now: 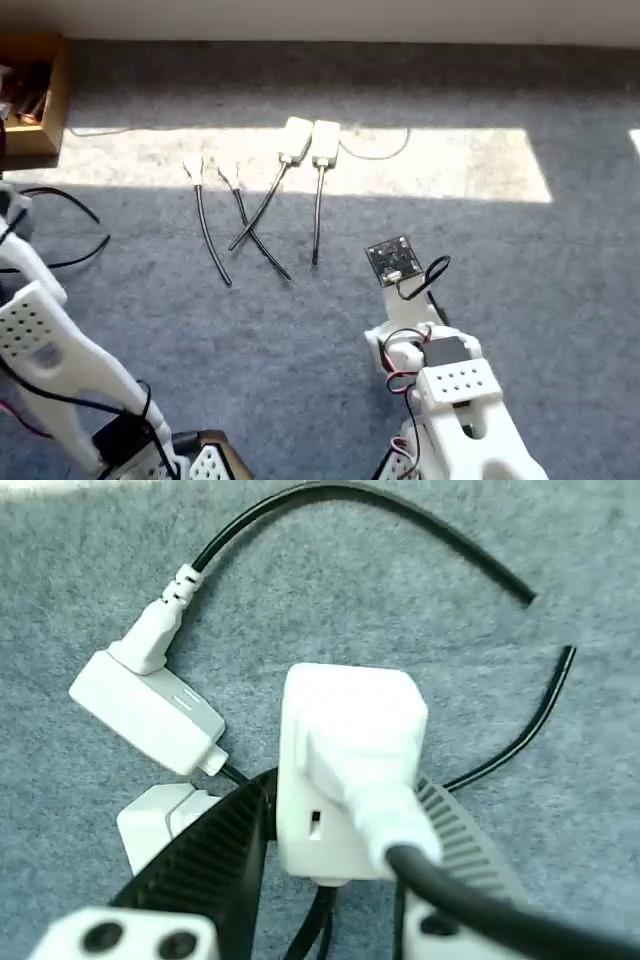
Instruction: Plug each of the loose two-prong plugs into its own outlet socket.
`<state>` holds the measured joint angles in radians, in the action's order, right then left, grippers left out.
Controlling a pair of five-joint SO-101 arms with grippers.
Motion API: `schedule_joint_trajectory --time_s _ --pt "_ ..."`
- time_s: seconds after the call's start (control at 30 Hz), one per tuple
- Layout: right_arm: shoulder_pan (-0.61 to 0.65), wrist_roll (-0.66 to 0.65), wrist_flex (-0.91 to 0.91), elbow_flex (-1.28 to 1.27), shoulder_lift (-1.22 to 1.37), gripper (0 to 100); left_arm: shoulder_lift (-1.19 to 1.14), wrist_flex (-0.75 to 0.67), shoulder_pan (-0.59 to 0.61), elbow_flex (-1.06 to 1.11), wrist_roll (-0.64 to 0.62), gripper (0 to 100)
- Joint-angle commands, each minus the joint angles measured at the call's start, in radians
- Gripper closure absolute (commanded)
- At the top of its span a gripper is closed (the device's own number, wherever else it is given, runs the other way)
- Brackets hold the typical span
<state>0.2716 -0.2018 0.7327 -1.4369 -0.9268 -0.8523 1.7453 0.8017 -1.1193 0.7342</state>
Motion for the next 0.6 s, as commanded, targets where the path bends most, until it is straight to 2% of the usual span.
schedule_joint_trajectory --time_s 0.0,0.1,0.23,0.37,0.57 --pt "0.008 0.002 -0.024 0.004 -0.016 68.7 0.012 0.031 -0.022 -0.068 -0.054 84" --pt "0.008 0.000 -0.027 0.002 -0.012 68.7 0.008 0.031 -0.013 -0.067 -0.052 71" --pt "0.008 0.000 -0.027 0.002 -0.012 68.7 0.008 0.029 0.042 -0.073 -0.095 60" --pt "0.010 -0.002 -0.027 0.002 -0.016 68.7 0.016 0.029 0.101 -0.074 -0.127 56" --pt "0.010 0.003 -0.028 0.002 -0.016 68.7 0.054 0.037 0.119 -0.016 -0.152 56"
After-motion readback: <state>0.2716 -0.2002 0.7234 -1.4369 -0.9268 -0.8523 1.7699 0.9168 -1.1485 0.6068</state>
